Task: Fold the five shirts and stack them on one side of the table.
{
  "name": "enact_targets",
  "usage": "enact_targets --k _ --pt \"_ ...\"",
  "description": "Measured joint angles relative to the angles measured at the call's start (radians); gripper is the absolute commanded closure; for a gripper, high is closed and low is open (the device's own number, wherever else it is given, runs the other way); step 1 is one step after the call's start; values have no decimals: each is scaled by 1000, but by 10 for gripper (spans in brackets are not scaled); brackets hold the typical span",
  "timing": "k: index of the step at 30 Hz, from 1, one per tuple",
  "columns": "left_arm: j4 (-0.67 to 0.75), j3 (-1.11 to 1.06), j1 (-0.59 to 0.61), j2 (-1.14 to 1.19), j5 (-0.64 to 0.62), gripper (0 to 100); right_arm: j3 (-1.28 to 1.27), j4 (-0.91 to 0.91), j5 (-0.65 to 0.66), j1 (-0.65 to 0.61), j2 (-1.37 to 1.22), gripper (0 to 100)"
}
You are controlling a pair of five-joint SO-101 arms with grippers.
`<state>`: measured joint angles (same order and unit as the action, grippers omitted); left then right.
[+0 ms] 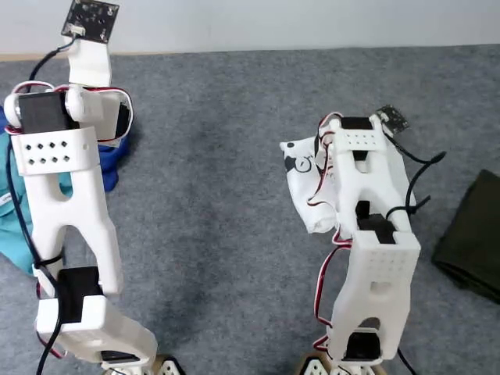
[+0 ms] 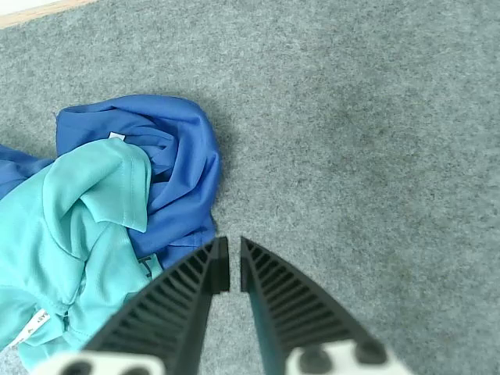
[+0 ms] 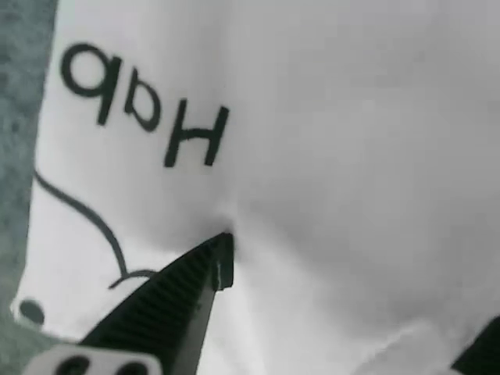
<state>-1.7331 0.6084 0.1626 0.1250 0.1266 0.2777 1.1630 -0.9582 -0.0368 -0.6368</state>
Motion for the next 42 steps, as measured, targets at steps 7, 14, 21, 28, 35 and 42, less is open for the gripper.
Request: enact_targets --k 7,14,21,28,35,42 --pt "0 0 0 0 0 960 18 -52 0 11 -61 589" --pt "0 0 0 0 28 960 31 -48 -2 20 -75 887" --pt "0 0 0 0 28 960 28 -46 31 46 -74 991" --pt "0 0 0 0 28 960 28 -14 149 87 -40 990" --pt "0 0 0 0 28 960 28 49 284 107 71 990" --pt "0 0 0 0 28 960 28 112 448 203 221 990"
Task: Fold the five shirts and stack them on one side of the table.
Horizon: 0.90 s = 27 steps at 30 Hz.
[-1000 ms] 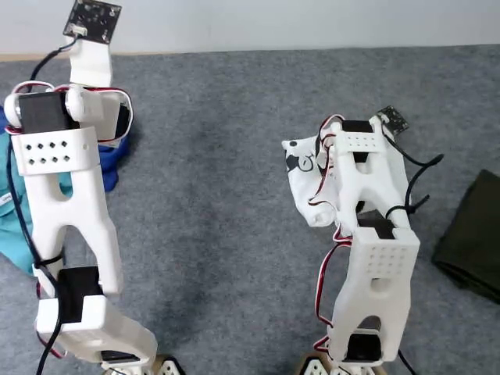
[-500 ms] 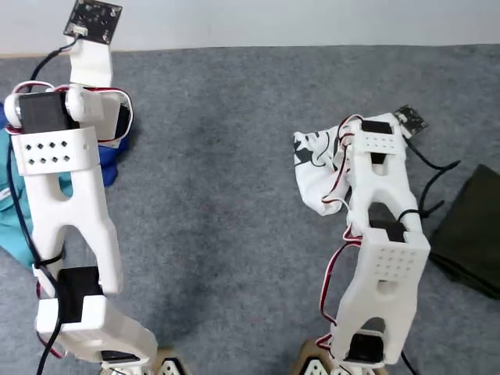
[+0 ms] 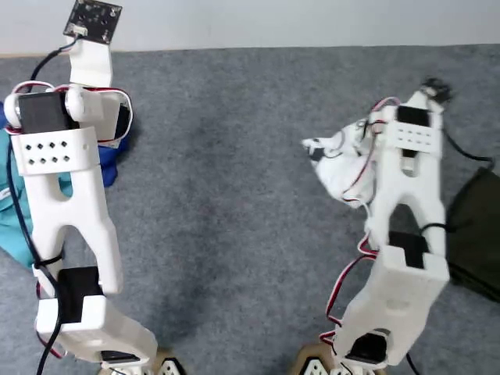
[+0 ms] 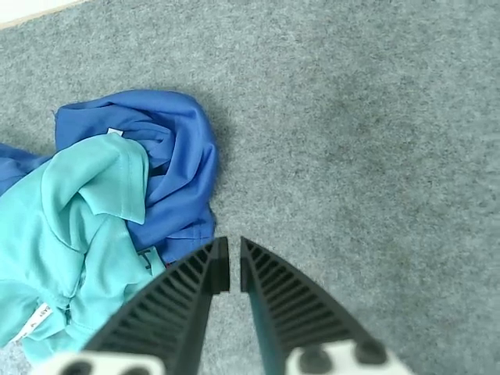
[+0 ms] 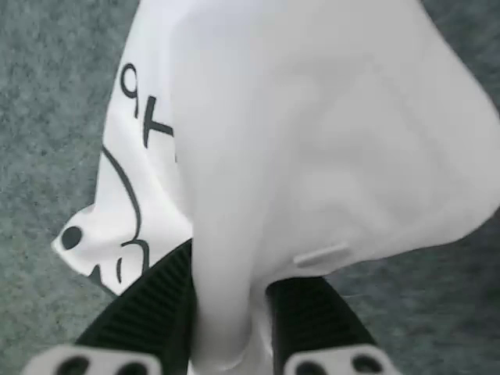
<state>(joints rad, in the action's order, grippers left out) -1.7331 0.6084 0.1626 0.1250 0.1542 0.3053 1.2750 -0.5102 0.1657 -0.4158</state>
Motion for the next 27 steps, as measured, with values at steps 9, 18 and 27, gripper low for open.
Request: enact_targets --k 9,18,27 --pt "0 0 0 0 0 960 0 161 494 170 44 989" --pt "0 0 0 0 0 960 0 269 893 384 64 989" --pt "0 0 0 0 0 960 143 275 1017 482 75 989"
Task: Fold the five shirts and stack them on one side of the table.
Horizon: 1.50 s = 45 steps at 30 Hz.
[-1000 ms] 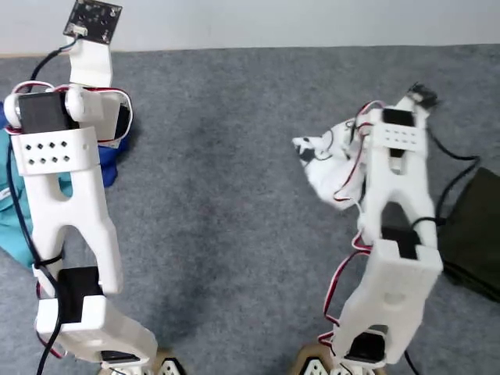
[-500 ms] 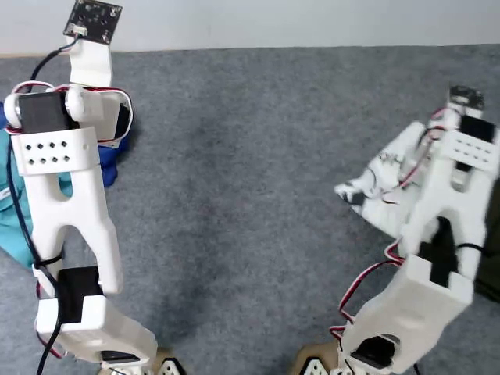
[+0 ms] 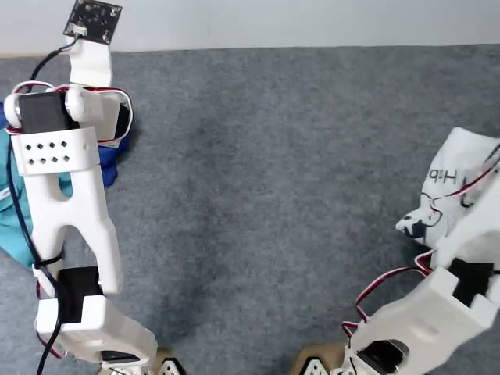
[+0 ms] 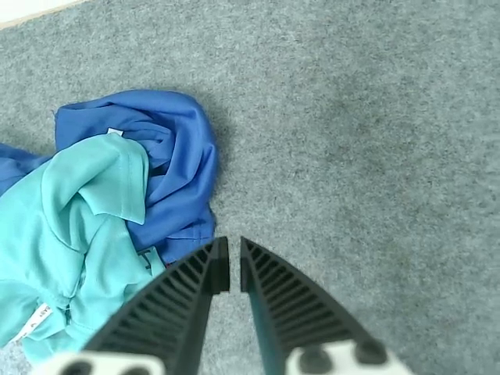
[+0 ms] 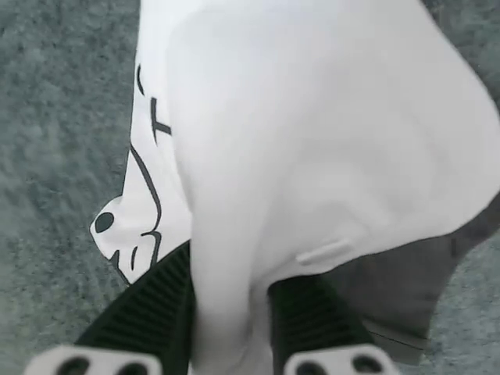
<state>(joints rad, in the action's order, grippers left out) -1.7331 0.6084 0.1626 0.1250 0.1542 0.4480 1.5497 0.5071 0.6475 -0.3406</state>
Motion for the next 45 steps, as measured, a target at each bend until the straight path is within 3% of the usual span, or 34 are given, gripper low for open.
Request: enact_targets --k 21,45 --pt "0 0 0 0 0 960 25 -54 166 186 -48 989" --pt "0 0 0 0 0 960 78 -84 198 218 -83 972"
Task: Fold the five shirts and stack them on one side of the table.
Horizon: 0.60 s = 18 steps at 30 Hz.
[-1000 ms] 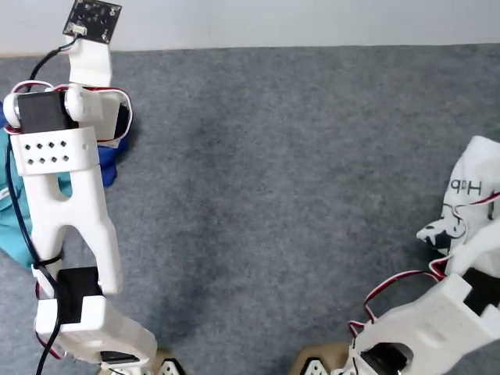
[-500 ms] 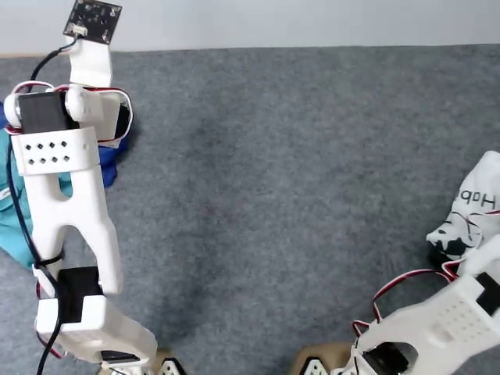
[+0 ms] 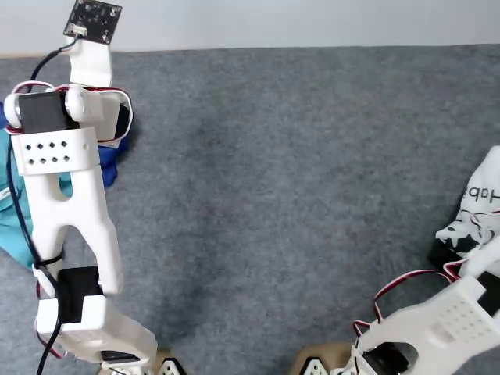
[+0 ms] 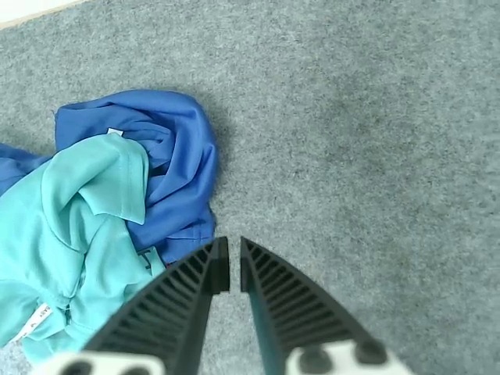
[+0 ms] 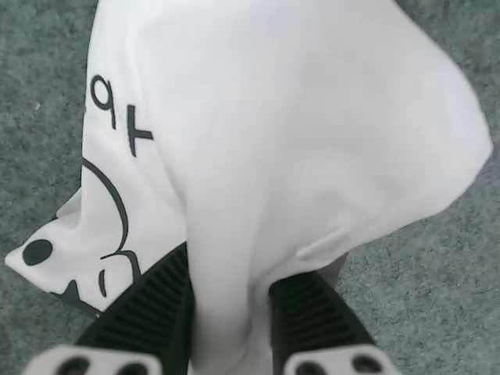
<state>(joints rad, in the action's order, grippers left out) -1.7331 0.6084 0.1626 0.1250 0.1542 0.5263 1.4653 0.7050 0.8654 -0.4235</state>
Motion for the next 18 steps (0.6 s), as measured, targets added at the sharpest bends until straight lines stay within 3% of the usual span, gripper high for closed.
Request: enact_targets --k 8,18 --pt "0 0 0 0 0 960 8 -18 52 26 -57 798" --pt "0 -43 0 0 0 960 161 51 55 35 -55 789"
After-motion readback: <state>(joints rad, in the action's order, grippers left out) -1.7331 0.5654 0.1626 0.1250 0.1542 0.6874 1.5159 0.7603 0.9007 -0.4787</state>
